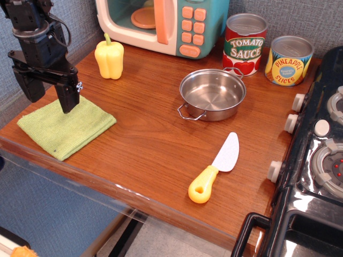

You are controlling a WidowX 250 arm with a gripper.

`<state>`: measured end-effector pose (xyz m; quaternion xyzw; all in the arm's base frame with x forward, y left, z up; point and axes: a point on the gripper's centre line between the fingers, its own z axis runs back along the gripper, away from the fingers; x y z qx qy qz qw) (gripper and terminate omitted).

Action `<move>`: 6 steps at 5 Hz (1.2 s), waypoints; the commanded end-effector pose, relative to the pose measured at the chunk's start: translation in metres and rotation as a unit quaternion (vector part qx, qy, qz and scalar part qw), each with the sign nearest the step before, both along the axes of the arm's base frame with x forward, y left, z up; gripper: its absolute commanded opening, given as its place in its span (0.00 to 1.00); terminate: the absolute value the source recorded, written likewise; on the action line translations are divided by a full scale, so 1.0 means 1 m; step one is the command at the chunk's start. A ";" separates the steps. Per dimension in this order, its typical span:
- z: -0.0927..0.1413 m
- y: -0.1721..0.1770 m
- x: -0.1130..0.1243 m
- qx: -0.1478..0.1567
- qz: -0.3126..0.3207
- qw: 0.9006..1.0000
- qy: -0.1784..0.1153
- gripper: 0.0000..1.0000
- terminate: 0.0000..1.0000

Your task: Place the yellow pepper on top of the green cloth.

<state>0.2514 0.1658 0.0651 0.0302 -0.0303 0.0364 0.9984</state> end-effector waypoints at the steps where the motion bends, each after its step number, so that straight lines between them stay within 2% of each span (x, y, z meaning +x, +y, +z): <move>1: 0.000 0.000 0.000 0.000 0.000 1.000 0.000 1.00 0.00; 2: 0.025 -0.005 0.047 -0.011 0.033 0.999 -0.038 1.00 0.00; 4: 0.039 -0.013 0.123 -0.011 0.086 0.995 -0.057 1.00 0.00; 5: 0.037 -0.013 0.148 0.007 0.101 0.993 -0.062 1.00 0.00; 6: 0.028 -0.002 0.159 0.025 0.115 0.992 -0.055 1.00 0.00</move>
